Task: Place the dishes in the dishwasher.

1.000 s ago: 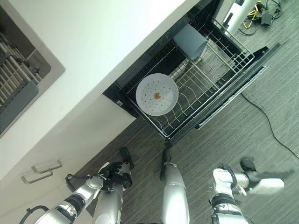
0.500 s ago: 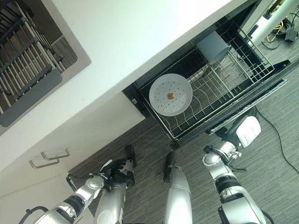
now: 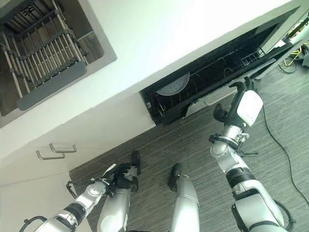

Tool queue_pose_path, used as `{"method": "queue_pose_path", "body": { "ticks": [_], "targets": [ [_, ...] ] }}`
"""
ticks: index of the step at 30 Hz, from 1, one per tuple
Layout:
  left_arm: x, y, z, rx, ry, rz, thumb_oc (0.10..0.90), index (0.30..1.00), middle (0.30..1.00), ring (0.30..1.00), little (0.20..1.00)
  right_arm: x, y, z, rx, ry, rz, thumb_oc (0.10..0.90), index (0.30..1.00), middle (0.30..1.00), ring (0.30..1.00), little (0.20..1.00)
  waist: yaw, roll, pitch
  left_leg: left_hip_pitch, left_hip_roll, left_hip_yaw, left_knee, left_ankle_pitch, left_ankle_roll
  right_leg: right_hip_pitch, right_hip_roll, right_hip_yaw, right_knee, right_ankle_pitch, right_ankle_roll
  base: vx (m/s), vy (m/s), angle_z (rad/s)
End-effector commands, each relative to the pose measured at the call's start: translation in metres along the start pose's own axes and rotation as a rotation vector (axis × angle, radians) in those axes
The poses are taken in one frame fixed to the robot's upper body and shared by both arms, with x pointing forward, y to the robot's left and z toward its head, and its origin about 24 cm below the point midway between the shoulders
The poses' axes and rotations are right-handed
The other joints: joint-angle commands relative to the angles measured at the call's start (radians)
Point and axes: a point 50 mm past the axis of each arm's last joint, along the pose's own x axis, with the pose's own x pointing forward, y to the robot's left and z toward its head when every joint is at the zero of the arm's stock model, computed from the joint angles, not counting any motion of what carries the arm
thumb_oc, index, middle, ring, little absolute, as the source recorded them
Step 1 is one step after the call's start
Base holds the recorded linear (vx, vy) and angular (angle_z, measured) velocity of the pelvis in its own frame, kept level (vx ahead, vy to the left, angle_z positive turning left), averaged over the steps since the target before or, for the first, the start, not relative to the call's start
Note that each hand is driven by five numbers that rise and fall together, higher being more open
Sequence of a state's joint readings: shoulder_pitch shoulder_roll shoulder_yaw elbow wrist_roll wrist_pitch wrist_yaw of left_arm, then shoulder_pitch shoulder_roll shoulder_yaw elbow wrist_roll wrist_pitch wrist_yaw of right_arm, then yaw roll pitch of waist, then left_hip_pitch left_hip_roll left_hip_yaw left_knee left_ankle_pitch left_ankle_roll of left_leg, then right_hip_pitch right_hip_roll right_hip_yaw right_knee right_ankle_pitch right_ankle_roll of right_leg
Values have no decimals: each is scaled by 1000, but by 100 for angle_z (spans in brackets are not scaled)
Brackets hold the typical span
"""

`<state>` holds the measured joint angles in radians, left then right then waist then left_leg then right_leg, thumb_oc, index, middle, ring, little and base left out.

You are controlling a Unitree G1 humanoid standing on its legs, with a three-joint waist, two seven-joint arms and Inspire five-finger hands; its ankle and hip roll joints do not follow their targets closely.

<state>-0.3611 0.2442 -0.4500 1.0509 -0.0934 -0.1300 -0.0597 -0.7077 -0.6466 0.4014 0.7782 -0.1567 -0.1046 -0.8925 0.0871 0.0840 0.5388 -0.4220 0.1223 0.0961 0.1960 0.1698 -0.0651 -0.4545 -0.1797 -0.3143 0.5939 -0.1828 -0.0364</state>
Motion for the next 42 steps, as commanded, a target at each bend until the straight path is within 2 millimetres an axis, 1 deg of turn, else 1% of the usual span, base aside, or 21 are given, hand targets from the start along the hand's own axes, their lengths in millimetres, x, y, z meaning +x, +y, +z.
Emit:
{"method": "queue_pose_path", "body": {
  "ticks": [1, 5, 7, 9, 13, 17, 20, 23, 27, 28, 29, 30, 32, 33, 34, 35, 36, 37, 38, 39, 42],
  "targets": [
    [-24, -10, -56, 52, 148, -88, 800, 900, 900, 900, 900, 64, -47, 128, 153, -565, -160, 800, 900, 900, 900, 900, 72, -51, -21, -41, -44, -57, 192, -269, 2, 93, 50, 4, -47, -123, 37, 56, -20, 11],
    [-28, -2, -57, 104, 131, -89, 800, 900, 900, 900, 900, 83, -47, 145, 93, -598, -15, 800, 900, 900, 900, 900, 119, -61, -21, -35, -52, -83, 184, -267, 6, 115, 49, -18, -47, -124, 35, 56, -23, 11],
    [-29, 0, -57, 104, 134, -89, 800, 900, 900, 900, 900, 87, -48, 148, 84, -598, 7, 800, 900, 900, 900, 900, 129, -64, -21, -32, -57, -89, 180, -266, 8, 122, 49, -25, -50, -122, 36, 61, -22, 3],
    [-32, 5, -59, 115, 144, -94, 800, 900, 900, 900, 900, 93, -50, 153, 86, -597, 38, 800, 900, 900, 900, 900, 151, -68, -23, -21, -60, -96, 162, -260, 11, 141, 48, -44, -56, -119, 37, 85, -41, 3],
    [-38, 13, -66, 103, 152, -86, 800, 900, 900, 900, 900, 103, -60, 160, 132, -562, 19, 800, 900, 900, 900, 900, 172, -69, -30, 6, -66, -96, 114, -244, 12, 173, 50, -69, -68, -122, 43, 72, -36, 1],
    [-38, 13, -65, 45, 134, -92, 800, 900, 900, 900, 900, 103, -54, 156, 168, -491, 57, 800, 900, 900, 900, 900, 183, -63, -36, 23, -68, -97, 104, -247, 14, 202, 50, -85, -75, -130, 41, 22, -7, 2],
    [-40, 8, -73, -15, 174, -82, 800, 900, 900, 900, 900, 96, -45, 139, 266, -390, 80, 800, 900, 900, 900, 900, 181, -57, -44, 39, -65, -94, 104, -255, 13, 229, 51, -91, -90, -134, 42, 0, 0, 0],
    [-42, 1, -81, -98, 214, -83, 800, 900, 900, 900, 900, 75, -26, 118, 344, -324, 125, 800, 900, 900, 900, 900, 164, -50, -56, 60, -57, -85, 104, -262, 12, 260, 52, -90, -111, -134, 46, 8, 34, 9],
    [-43, -13, -91, -221, 267, -73, 800, 900, 900, 900, 900, 19, 8, 83, 402, -240, 221, 800, 900, 900, 900, 900, 121, -40, -81, 95, -41, -67, 104, -273, 7, 315, 52, -82, -160, -124, 55, 20, 60, 4],
    [-43, -16, -93, -259, 272, -65, 800, 900, 900, 900, 900, 2, 15, 71, 412, -200, 246, 800, 900, 900, 900, 900, 104, -36, -89, 107, -34, -58, 104, -278, 4, 332, 52, -78, -176, -121, 58, 25, 77, 4],
    [-44, -17, -94, -283, 275, -60, 800, 900, 900, 900, 900, -9, 18, 63, 427, -164, 260, 800, 900, 900, 900, 900, 91, -34, -96, 116, -28, -50, 104, -282, 2, 345, 51, -76, -190, -118, 60, 32, 97, 4],
    [-45, -17, -96, -321, 272, -52, 800, 900, 900, 900, 900, -30, 23, 48, 441, -110, 288, 800, 900, 900, 900, 900, 68, -30, -108, 130, -17, -35, 104, -289, -2, 367, 50, -72, -215, -113, 63, 27, 91, 1],
    [-45, -17, -95, -367, 255, -41, 800, 900, 900, 900, 900, -57, 25, 25, 474, -6, 299, 800, 900, 900, 900, 900, 36, -24, -128, 149, -4, -15, 104, -298, -8, 397, 47, -67, -254, -104, 71, 27, 86, 1],
    [-45, -17, -95, -379, 248, -34, 800, 900, 900, 900, 900, -65, 24, 16, 482, 25, 309, 800, 900, 900, 900, 900, 26, -22, -134, 154, -2, -9, 104, -300, -9, 406, 46, -64, -264, -101, 73, 29, 117, -2],
    [-47, -17, -95, -411, 243, -10, 800, 900, 900, 900, 900, -92, 21, -10, 523, 139, 376, 800, 900, 900, 900, 900, -4, -15, -160, 168, 4, 6, 104, -304, -13, 427, 41, -56, -294, -90, 81, -50, 113, -4],
    [-47, -16, -95, -410, 240, -6, 800, 900, 900, 900, 900, -94, 21, -13, 539, 161, 395, 800, 900, 900, 900, 900, -7, -7, -162, 157, 11, 10, 104, -286, -7, 417, 43, -67, -294, -71, 75, -56, 107, -4],
    [-48, -15, -95, -420, 239, 1, 800, 900, 900, 900, 900, -104, 23, -20, 597, 234, 457, 800, 900, 900, 900, 900, -18, -7, -171, 161, 13, 16, 104, -285, -8, 418, 39, -64, -294, -70, 77, -61, 59, 4],
    [-49, -14, -96, -432, 243, 9, 800, 900, 900, 900, 900, -120, 27, -32, 713, 363, 555, 800, 900, 900, 900, 900, -32, -8, -185, 170, 16, 26, 104, -286, -10, 420, 33, -59, -294, -69, 80, 14, 35, 2],
    [-49, -13, -96, -433, 243, 11, 800, 900, 900, 900, 900, -122, 28, -34, 741, 389, 570, 800, 900, 900, 900, 900, -34, -8, -188, 171, 16, 28, 104, -286, -10, 420, 32, -58, -294, -69, 80, 0, 0, 0],
    [-52, -11, -99, -443, 253, 22, 800, 900, 900, 900, 900, -142, 30, -43, 890, 481, 643, 800, 900, 900, 900, 900, -55, -13, -210, 185, 20, 41, 104, -291, -13, 421, 24, -51, -294, -68, 88, 10, -7, -7],
    [-53, -9, -102, -453, 270, 24, 800, 900, 900, 900, 900, -167, 29, -58, 1028, 615, 692, 800, 900, 900, 900, 900, -78, -21, -248, 200, 24, 55, 104, -299, -18, 418, 14, -42, -294, -63, 99, 18, -21, 2]
  ]
}}
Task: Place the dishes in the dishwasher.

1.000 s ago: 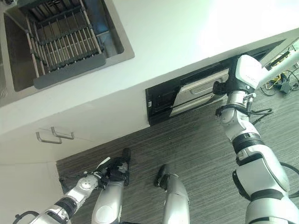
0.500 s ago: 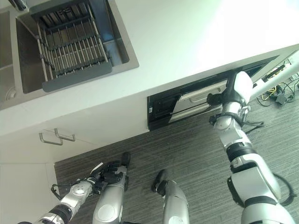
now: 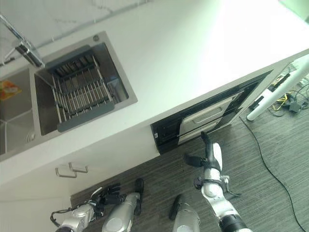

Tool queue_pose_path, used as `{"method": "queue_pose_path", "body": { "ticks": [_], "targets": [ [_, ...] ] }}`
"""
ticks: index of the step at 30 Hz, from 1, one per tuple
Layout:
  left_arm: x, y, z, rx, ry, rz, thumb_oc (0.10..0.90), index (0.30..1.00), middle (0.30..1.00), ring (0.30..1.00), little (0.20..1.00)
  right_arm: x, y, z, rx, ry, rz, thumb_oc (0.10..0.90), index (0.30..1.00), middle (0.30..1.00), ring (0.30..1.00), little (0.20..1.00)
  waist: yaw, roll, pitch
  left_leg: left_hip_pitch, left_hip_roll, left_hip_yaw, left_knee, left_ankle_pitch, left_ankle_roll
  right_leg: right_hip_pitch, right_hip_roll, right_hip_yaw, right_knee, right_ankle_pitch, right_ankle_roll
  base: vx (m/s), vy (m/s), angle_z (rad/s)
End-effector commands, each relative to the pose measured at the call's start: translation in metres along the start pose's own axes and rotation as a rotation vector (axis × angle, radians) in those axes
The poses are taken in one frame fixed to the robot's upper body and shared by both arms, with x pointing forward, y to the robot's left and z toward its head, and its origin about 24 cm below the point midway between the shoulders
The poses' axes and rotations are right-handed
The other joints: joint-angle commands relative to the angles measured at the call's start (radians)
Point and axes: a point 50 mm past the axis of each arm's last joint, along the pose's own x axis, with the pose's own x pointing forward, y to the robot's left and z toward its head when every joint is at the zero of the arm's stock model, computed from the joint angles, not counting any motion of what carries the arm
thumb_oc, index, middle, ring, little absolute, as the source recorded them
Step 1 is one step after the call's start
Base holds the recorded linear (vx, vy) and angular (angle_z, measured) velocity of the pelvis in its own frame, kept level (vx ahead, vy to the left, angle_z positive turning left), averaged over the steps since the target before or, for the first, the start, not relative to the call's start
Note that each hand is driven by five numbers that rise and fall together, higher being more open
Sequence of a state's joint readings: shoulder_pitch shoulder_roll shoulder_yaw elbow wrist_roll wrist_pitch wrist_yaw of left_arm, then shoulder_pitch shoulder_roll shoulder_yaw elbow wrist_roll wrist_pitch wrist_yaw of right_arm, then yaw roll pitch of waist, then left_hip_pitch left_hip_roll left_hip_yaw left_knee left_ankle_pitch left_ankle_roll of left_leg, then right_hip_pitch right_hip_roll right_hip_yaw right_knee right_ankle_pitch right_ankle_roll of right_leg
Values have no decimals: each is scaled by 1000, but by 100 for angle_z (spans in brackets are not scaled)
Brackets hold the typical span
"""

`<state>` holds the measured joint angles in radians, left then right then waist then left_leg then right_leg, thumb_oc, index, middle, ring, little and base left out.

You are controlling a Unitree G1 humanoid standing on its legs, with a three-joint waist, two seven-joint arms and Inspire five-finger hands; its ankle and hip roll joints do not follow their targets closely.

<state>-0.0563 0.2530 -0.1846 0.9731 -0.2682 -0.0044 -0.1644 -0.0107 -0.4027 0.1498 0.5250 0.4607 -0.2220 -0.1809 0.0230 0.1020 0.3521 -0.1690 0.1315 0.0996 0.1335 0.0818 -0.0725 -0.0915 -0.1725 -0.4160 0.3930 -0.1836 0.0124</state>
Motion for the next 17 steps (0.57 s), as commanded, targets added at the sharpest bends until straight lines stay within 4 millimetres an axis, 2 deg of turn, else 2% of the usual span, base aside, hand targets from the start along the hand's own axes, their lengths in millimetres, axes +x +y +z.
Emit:
{"method": "queue_pose_path", "body": {
  "ticks": [1, 4, 11, 12, 14, 15, 17],
  "targets": [
    [-2, 4, -1, 16, 3, -12, 800, 900, 900, 900, 900, 12, 15, 29, 237, -106, 200, 800, 900, 900, 900, 900, -21, -41, -74, -47, 16, 55, 167, -216, -12, 54, 4, 64, -93, -62, 55, 0, 0, 0],
    [-3, 4, -5, -3, 22, -16, 800, 900, 900, 900, 900, 4, 8, 5, 256, -22, 184, 800, 900, 900, 900, 900, -40, -43, -109, -28, 17, 70, 167, -234, -13, 55, -5, 74, -93, -63, 65, -3, -21, -7],
    [-3, 3, -10, 15, 49, -36, 800, 900, 900, 900, 900, -3, -8, -30, 137, 150, 103, 800, 900, 900, 900, 900, -55, -44, -153, -2, 20, 89, 167, -262, -16, 64, -16, 76, -93, -68, 76, -16, -17, -4],
    [-2, 2, -11, 26, 60, -45, 800, 900, 900, 900, 900, -7, -11, -45, 72, 224, 111, 800, 900, 900, 900, 900, -57, -44, -164, 7, 19, 95, 167, -269, -17, 60, -26, 75, -93, -64, 83, -76, -10, 3],
    [-2, 1, -13, 27, 81, -50, 800, 900, 900, 900, 900, -13, -12, -59, 56, 302, 107, 800, 900, 900, 900, 900, -57, -45, -174, 12, 16, 96, 167, -275, -16, 56, -30, 75, -93, -61, 88, -70, -23, 4],
    [-2, 0, -19, 31, 122, -51, 800, 900, 900, 900, 900, -20, -14, -75, 23, 377, 103, 800, 900, 900, 900, 900, -56, -47, -186, 15, 13, 94, 167, -280, -14, 56, -29, 78, -93, -61, 92, -28, -48, 2],
    [-3, 0, -28, 43, 165, -43, 800, 900, 900, 900, 900, -27, -16, -88, -2, 433, 90, 800, 900, 900, 900, 900, -58, -47, -195, 17, 13, 95, 167, -281, -13, 58, -27, 80, -93, -61, 94, -8, -23, 1]
  ]
}}
